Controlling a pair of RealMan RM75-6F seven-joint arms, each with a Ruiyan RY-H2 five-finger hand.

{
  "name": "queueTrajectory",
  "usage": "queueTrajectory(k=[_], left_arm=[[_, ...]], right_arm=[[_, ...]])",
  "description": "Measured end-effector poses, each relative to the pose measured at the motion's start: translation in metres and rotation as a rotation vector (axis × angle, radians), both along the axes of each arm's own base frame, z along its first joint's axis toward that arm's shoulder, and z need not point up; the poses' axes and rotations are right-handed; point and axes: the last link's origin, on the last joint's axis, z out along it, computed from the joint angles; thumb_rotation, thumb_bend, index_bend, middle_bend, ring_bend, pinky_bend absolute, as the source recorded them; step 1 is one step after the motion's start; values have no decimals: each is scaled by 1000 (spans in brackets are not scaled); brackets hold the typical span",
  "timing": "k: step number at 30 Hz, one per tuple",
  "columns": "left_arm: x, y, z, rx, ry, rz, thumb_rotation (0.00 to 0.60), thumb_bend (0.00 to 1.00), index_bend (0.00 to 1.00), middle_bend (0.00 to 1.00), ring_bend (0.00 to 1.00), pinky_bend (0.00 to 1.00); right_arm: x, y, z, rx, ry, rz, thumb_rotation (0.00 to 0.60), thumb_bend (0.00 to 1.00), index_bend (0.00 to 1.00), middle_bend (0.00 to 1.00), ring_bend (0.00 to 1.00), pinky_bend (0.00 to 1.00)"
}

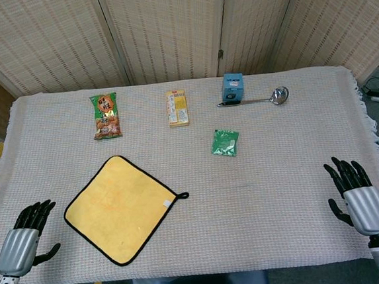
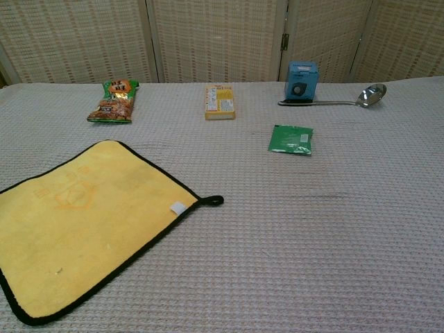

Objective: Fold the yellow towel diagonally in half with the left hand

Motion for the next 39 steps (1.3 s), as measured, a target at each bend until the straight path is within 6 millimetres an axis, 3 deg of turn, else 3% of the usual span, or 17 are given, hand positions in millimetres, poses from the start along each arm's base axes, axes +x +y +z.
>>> queueTrajectory(k=[7,9,12,13,14,16,20,28,39], left_arm=[[4,-2,-1,-1,-25,-37,600,273,0,90,73,144],[7,-2,-2,-5,-50,-45,600,273,20,156,151,224],[16,3,-2,26,-84,-91,600,274,136,599,604,707],[19,7,-2,44,-98,-109,600,274,195,787,797,895],[22,11,-1,60,-114,-122,600,274,245,904,913,972],[26,19,0,70,-146,-128,600,274,331,990,994,1000],[32,41,-6,16,-187,-85,600,274,448,1000,1000,1000],[43,107,-36,-128,-233,59,600,307,455,1000,1000,1000],[40,186,-63,-72,-186,111,600,438,460,1000,1000,1000]], right_arm=[[4,2,5,-10,-16,34,600,479,0,0,0,0],[6,5,7,-19,-24,50,600,480,0,0,0,0],[9,11,11,-32,-33,72,600,480,0,0,0,0],[10,12,12,-36,-35,78,600,480,0,0,0,0],[10,12,12,-40,-34,83,600,479,0,0,0,0],[11,11,11,-47,-23,90,600,480,0,0,0,0],[13,8,7,-46,-24,101,600,480,0,0,0,0],[10,4,1,-31,0,89,600,479,0,0,0,0],[3,5,0,-52,54,71,600,479,0,0,0,0]])
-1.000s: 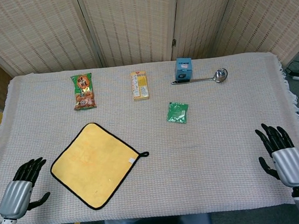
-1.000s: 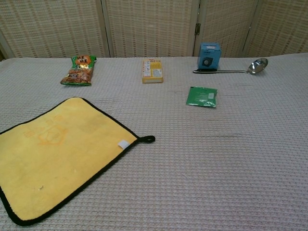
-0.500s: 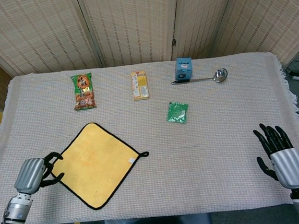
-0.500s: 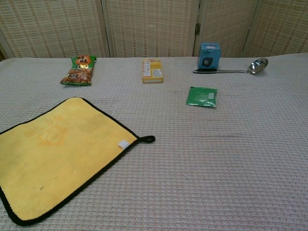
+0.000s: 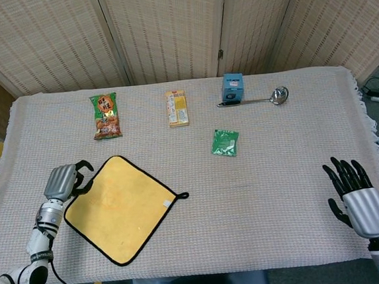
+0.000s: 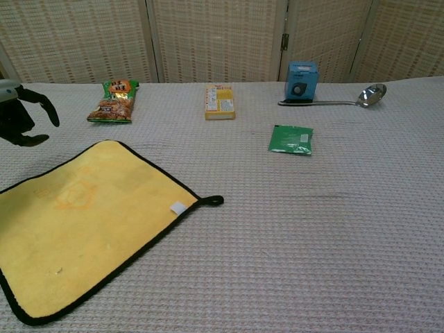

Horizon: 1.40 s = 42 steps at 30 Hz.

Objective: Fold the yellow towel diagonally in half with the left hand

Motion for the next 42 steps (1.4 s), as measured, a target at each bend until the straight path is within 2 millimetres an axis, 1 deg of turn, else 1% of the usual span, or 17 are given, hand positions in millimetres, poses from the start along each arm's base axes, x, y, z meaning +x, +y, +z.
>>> queueTrajectory(k=[4,9,15,17,21,30,36,42], left_arm=[[-1,15,-10,-11,-47,23,600,443,459,1000,1000,1000],[-8,31,-23,-17,-35,37,600,442,441,1000,1000,1000],[-17,50,-37,-6,-19,45,600,441,391,1000,1000,1000],[-19,55,-40,-4,-28,48,600,435,364,1000,1000,1000],[-18,67,-49,-11,-54,53,600,430,354,1000,1000,1000],[-8,84,-67,-56,-83,63,600,433,385,1000,1000,1000],[-3,92,-70,-61,-75,57,600,437,396,1000,1000,1000],[-4,97,-70,-59,-62,72,600,438,413,1000,1000,1000]], right_arm=[[-3,-1,0,-2,4,-18,600,479,0,0,0,0],[-10,-5,1,14,-2,-52,600,479,0,0,0,0],[-16,-6,2,9,-1,-76,600,480,0,0,0,0],[-18,-7,3,9,0,-87,600,479,0,0,0,0],[-22,-7,3,12,2,-102,600,480,0,0,0,0],[-26,-9,4,7,-1,-120,600,479,0,0,0,0],[-27,-9,3,14,-4,-125,600,479,0,0,0,0],[-28,-9,4,15,-6,-124,600,480,0,0,0,0]])
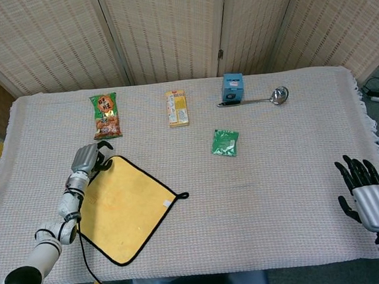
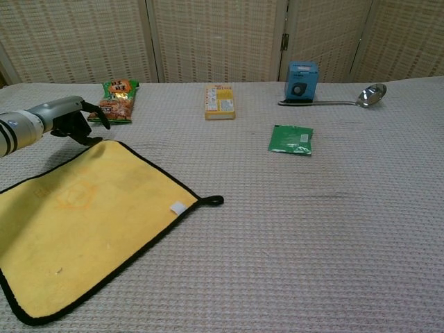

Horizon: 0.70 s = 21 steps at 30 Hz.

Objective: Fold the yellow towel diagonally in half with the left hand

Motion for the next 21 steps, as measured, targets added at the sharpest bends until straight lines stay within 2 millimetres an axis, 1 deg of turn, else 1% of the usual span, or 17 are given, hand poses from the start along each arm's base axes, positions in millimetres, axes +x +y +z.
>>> queueTrajectory(k=[5,11,21], left_arm=[[-5,1,1,1,11,20,600,489,444,1000,1000,1000],[-10,-1,-4,-18,17,40,600,489,446,1000,1000,1000],[-7,1,-8,-29,16,43,600,489,416,1000,1000,1000]], right_arm=[[-1,0,1,0,-2,-4,600,480,0,0,0,0],[-2,-1,0,0,-1,-8,600,479,0,0,0,0],[-4,-3,-1,5,-2,-18,600,479,0,0,0,0]])
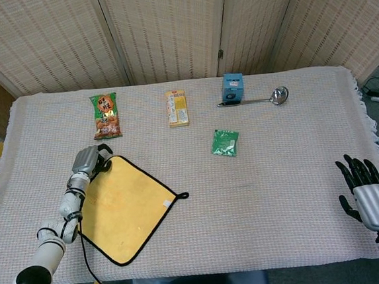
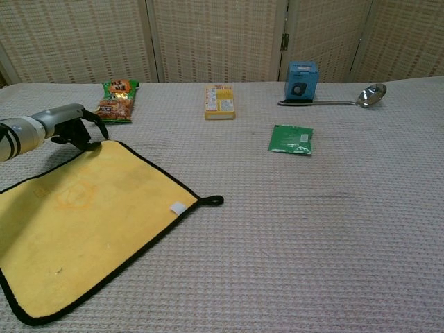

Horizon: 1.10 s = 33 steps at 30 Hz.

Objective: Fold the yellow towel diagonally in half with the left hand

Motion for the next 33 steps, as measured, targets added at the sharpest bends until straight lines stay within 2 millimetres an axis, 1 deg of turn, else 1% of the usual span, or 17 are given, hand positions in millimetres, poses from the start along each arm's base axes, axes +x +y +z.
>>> queueTrajectory(k=[4,9,21,28,33], left_arm=[[-2,-1,-1,-6,3,6,600,488,417,1000,1000,1000],[-2,-2,-3,-12,1,7,600,488,446,1000,1000,1000],[-1,-4,-4,1,-12,-12,600,488,571,1000,1000,1000],[-1,-6,-2,5,-19,-36,600,488,596,1000,1000,1000],[0,-14,2,25,-36,-88,600,489,597,1000,1000,1000]], right_arm=[[-1,0,1,-7,0,-3,600,480,0,0,0,0],[-1,0,2,-12,0,-8,600,479,0,0,0,0],[-2,0,1,-8,-1,-19,600,480,0,0,0,0],[-1,0,1,-7,-6,-15,600,479,0,0,0,0],[1,1,1,3,-13,-8,600,480,0,0,0,0]])
